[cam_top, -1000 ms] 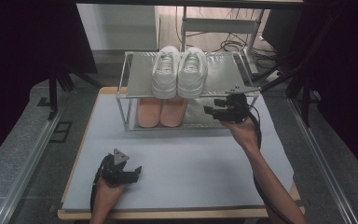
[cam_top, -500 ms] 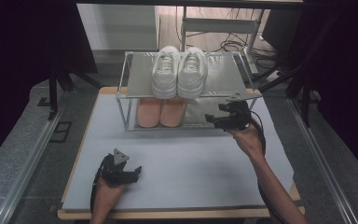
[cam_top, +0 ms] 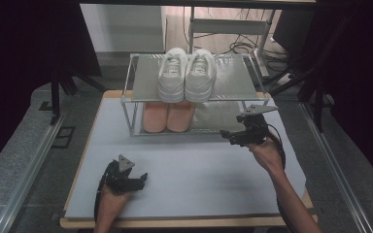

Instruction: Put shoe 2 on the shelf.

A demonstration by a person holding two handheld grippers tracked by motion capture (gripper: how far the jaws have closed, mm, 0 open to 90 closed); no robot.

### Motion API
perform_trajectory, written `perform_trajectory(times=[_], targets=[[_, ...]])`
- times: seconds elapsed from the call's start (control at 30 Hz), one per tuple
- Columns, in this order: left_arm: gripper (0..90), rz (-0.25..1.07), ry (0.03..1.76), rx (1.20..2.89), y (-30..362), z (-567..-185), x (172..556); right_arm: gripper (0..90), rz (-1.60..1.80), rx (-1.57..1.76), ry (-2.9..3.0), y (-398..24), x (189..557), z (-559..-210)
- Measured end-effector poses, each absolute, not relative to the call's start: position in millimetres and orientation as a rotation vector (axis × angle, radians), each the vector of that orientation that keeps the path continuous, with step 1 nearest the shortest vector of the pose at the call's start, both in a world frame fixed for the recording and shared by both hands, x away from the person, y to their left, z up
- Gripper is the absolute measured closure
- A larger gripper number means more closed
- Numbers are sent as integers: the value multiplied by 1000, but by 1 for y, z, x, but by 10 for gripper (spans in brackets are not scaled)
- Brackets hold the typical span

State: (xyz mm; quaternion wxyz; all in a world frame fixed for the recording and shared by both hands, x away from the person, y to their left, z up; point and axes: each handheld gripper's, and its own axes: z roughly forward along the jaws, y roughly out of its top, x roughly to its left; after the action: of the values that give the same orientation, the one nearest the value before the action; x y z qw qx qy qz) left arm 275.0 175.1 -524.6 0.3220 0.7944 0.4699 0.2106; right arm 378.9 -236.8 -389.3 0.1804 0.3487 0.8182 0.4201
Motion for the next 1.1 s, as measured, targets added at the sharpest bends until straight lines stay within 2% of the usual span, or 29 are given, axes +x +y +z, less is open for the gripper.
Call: perform_trajectory(times=[0.33, 0.7, 1.1], targets=[[134, 555, 1233, 2087, 175, -525, 275, 6, 1140, 992, 2310, -255, 366, -397], [134, 553, 1237, 2084, 175, -525, 275, 0, 1086, 1026, 2303, -279, 349, -412], [135, 547, 1236, 2087, 175, -525, 275, 0, 1084, 1096, 2292, -297, 335, -447]])
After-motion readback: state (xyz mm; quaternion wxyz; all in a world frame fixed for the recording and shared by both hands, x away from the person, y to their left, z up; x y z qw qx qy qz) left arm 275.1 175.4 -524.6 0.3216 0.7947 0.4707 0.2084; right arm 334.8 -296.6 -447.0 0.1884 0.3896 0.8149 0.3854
